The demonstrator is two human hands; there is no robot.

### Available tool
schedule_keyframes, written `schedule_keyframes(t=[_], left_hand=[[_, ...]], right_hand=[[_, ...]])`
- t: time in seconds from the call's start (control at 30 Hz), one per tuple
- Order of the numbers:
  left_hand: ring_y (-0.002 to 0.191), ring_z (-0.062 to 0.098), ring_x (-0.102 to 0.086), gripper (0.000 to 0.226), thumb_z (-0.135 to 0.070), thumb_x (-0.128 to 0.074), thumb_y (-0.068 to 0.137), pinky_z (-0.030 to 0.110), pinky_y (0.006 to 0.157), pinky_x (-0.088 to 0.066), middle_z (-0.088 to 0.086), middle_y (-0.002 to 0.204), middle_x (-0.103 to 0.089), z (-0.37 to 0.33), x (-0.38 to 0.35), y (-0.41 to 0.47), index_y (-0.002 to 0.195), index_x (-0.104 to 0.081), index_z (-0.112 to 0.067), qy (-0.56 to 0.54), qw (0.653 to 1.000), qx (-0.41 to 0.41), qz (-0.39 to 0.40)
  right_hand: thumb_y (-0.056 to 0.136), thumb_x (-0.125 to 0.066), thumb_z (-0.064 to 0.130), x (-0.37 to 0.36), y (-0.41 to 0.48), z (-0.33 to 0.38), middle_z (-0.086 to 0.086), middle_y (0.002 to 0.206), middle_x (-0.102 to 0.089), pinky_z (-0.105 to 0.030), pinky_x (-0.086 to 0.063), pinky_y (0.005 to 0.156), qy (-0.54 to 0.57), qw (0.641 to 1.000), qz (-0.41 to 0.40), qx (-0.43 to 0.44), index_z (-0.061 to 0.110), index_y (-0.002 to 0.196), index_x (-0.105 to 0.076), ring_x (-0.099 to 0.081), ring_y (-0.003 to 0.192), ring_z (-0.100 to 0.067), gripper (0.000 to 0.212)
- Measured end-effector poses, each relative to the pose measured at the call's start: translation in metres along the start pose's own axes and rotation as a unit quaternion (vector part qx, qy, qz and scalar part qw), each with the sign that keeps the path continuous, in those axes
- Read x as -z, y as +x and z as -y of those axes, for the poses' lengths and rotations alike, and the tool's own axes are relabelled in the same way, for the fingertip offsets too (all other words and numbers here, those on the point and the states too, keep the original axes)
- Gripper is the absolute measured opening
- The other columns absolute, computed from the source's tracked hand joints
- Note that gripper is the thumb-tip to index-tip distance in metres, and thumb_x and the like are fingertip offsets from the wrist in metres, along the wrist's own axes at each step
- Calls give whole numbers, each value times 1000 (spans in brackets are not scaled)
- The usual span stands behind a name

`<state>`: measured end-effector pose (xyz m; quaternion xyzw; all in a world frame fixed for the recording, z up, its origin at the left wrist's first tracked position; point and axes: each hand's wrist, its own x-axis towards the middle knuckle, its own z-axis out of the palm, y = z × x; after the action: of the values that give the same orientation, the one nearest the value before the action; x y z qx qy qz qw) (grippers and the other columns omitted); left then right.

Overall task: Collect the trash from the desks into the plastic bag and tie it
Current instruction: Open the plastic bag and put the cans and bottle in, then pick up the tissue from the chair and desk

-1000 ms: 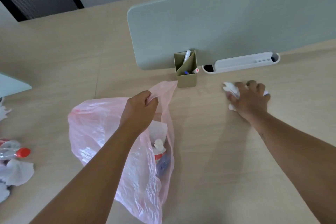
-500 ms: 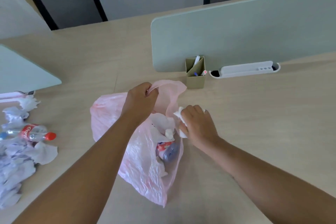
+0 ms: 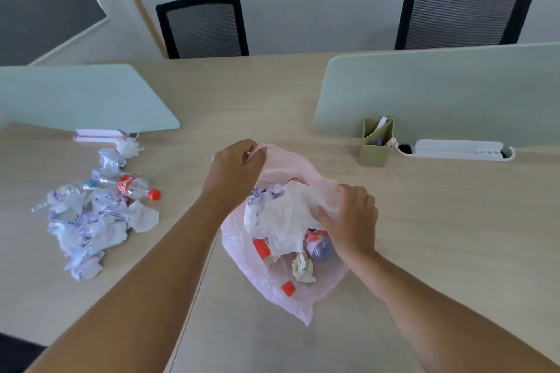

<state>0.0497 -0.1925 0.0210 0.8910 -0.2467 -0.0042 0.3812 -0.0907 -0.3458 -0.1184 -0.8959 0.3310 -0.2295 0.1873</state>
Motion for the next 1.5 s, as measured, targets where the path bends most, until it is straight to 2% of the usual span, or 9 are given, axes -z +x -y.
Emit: schedule_keyframes(t=[0.13,0.23,0.33,0.5,0.63,0.87,1.27,1.4,1.5], left_hand=[[53,12,-30,34,-34,-50,92,29,50,-28,-3,58,-37,5,11,-7,73,-46,-5,-14,1000,-17,-21],[52,11,-32,34,-35,-49,93,29,50,-29,-3,57,-39,9,14,-9,74,-49,-7,-13,999,-16,-25],[53,15,-33,38,-37,-46,95,30,50,-29,-5,55,-37,11,20,-5,69,-41,-9,7,998,3,-55],[73,29,-49,34,-33,-39,102,34,62,-35,6,75,-55,6,62,34,80,-52,-11,32,990,17,-137],[78,26,-48,31,-34,-36,102,31,69,-34,1,80,-53,-17,110,73,96,-59,-14,37,983,-6,-181],[63,15,-45,27,-31,-36,102,29,57,-29,-5,70,-49,-81,140,102,83,-50,-19,44,970,-94,-220],[65,23,-46,24,-23,-37,100,32,57,-37,8,72,-54,-87,28,33,86,-51,-9,-61,977,-203,-31],[62,20,-45,24,-23,-41,100,24,54,-33,4,69,-55,-84,-9,2,82,-52,-12,-80,961,-254,74],[59,15,-44,25,-24,-41,97,18,51,-32,-6,63,-52,-81,-32,-25,72,-47,-24,-100,944,-272,155]], right_hand=[[82,-66,37,-8,-7,-31,-12,120,-49,-43,-44,85,-7,965,150,-217,25,132,-43,-48,109,-36,56],[93,-47,24,-9,-11,-45,-11,93,-60,-39,-47,75,63,947,181,-259,17,81,-56,-57,89,-33,17],[93,-44,14,9,10,-44,-8,64,-47,-34,-34,56,153,954,101,-237,13,59,-37,-48,67,-27,35],[95,-44,14,81,96,-6,-11,72,-51,-33,-31,60,142,982,33,-117,18,59,-35,-47,71,-29,37],[98,-43,19,152,155,33,-11,83,-56,-35,-39,64,79,995,-60,-24,12,78,-52,-51,76,-32,24],[101,-37,24,250,198,53,-9,95,-59,-35,-39,67,0,990,-137,26,12,98,-57,-51,83,-30,24],[93,-46,10,215,80,-69,-14,89,-64,-33,-40,67,63,977,-70,-191,12,79,-60,-55,81,-29,20],[93,-46,4,204,13,-93,-10,96,-62,-35,-43,71,261,921,-50,-284,14,93,-67,-55,83,-25,23],[96,-52,14,208,-48,-96,-5,104,-59,-26,-41,69,241,915,-43,-321,15,116,-63,-54,88,-21,23]])
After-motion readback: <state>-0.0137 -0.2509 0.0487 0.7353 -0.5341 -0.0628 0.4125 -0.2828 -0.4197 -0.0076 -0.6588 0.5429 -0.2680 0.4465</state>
